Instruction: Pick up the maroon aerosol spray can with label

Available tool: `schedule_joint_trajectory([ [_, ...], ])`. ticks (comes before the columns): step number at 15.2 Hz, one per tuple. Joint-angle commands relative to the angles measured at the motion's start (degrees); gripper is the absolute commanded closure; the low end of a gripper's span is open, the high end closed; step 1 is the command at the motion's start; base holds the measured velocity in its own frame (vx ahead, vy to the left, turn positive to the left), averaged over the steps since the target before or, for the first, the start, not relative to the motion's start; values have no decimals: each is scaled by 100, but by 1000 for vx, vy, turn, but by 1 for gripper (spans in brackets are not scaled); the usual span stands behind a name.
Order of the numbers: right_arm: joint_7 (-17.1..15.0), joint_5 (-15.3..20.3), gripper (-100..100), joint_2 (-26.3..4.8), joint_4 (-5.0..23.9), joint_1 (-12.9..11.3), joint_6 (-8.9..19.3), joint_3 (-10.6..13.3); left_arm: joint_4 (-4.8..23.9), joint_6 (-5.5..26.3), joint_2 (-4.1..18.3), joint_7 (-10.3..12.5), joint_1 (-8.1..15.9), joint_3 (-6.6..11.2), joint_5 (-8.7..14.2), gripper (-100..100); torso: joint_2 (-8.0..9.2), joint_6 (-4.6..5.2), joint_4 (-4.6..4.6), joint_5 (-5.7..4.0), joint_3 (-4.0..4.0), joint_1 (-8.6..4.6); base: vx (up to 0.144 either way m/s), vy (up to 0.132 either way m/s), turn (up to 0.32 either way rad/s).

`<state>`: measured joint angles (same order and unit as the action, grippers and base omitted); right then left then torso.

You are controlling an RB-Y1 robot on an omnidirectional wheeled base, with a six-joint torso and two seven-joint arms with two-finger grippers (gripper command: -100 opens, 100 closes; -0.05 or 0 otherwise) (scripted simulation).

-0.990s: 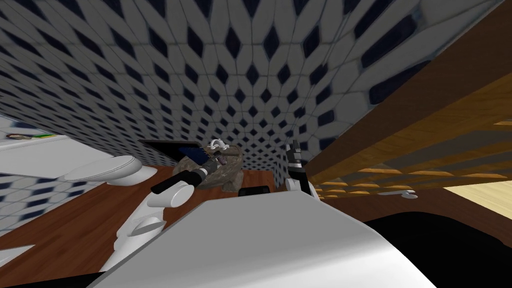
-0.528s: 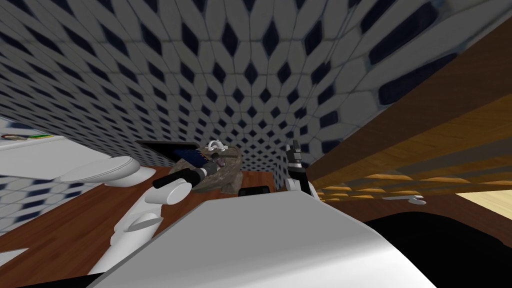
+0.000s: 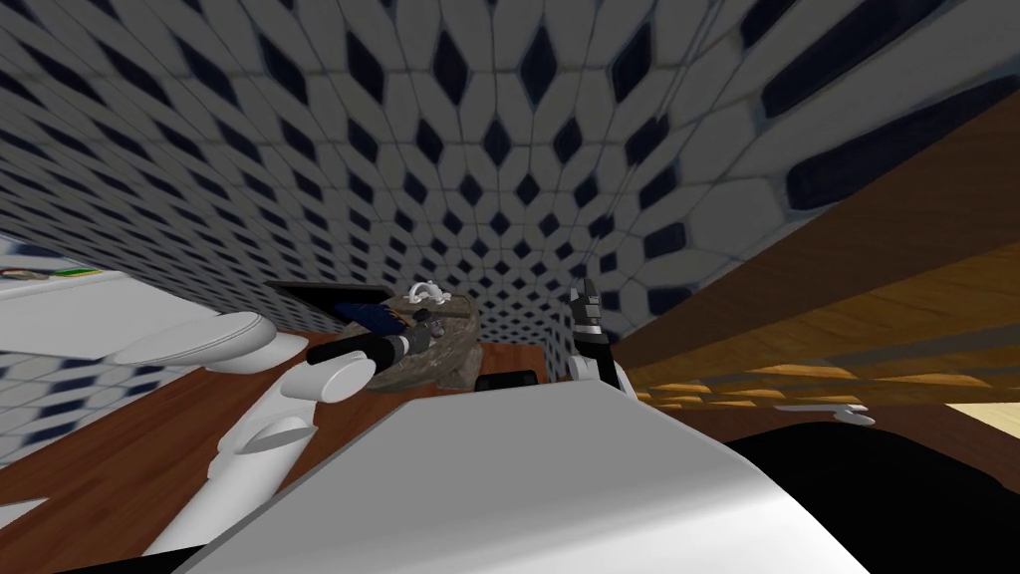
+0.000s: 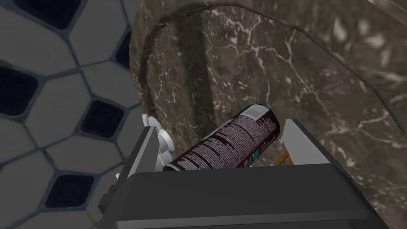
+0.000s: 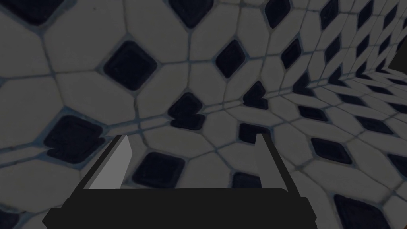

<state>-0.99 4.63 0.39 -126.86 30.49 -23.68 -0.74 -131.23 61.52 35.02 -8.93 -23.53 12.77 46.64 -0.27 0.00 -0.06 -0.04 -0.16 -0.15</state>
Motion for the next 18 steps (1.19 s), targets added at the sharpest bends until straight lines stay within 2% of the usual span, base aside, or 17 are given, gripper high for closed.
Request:
schedule_joint_trajectory([
  [1,0,0,0,0,0,0,0,0,8,186,33,-4,11,15,39,-100,0,0,0,0,0,0,40,-14,0],
  [2,0,0,0,0,0,0,0,0,59,385,235,-3,111,71,235,-100,4,0,1,1,2,5,59,-26,18],
  [4,0,0,0,0,0,0,0,0,59,608,235,-3,111,71,235,-100,-2,0,0,1,-1,3,69,-29,21],
  [5,0,0,0,0,0,0,0,0,113,742,440,-3,214,126,424,-100,-1,0,0,1,-1,3,75,-31,36],
  [8,0,0,0,0,0,0,0,0,113,1013,440,-3,214,126,424,-100,-5,0,-1,0,-3,0,65,-32,15],
  [9,0,0,0,0,0,0,0,0,171,1195,647,-3,320,178,606,-100,1,0,0,1,0,4,60,-40,25],
  [11,0,0,0,0,0,0,0,0,171,1399,647,-3,320,178,606,-100,-3,0,0,-1,-2,-2,70,-40,29],
  [12,0,0,0,0,0,0,0,0,230,1540,854,-3,427,229,780,-100,-2,0,-1,0,-1,0,79,-30,43],
  [14,0,0,0,0,0,0,0,0,230,1766,854,-3,427,229,780,-100,-9,0,-2,0,-5,2,78,-28,25],
  [15,0,0,0,0,0,0,0,0,290,1898,1058,-3,536,277,944,-100,-5,0,-1,1,-3,4,75,-35,41],
  [17,0,0,0,0,0,1,0,0,290,2113,1058,-3,536,277,944,-100,-10,0,-2,0,-5,0,79,-35,32],
  [18,0,0,0,0,0,0,0,0,349,2254,1259,-3,644,322,1097,-100,-6,0,-2,0,-4,2,67,-33,32],
])
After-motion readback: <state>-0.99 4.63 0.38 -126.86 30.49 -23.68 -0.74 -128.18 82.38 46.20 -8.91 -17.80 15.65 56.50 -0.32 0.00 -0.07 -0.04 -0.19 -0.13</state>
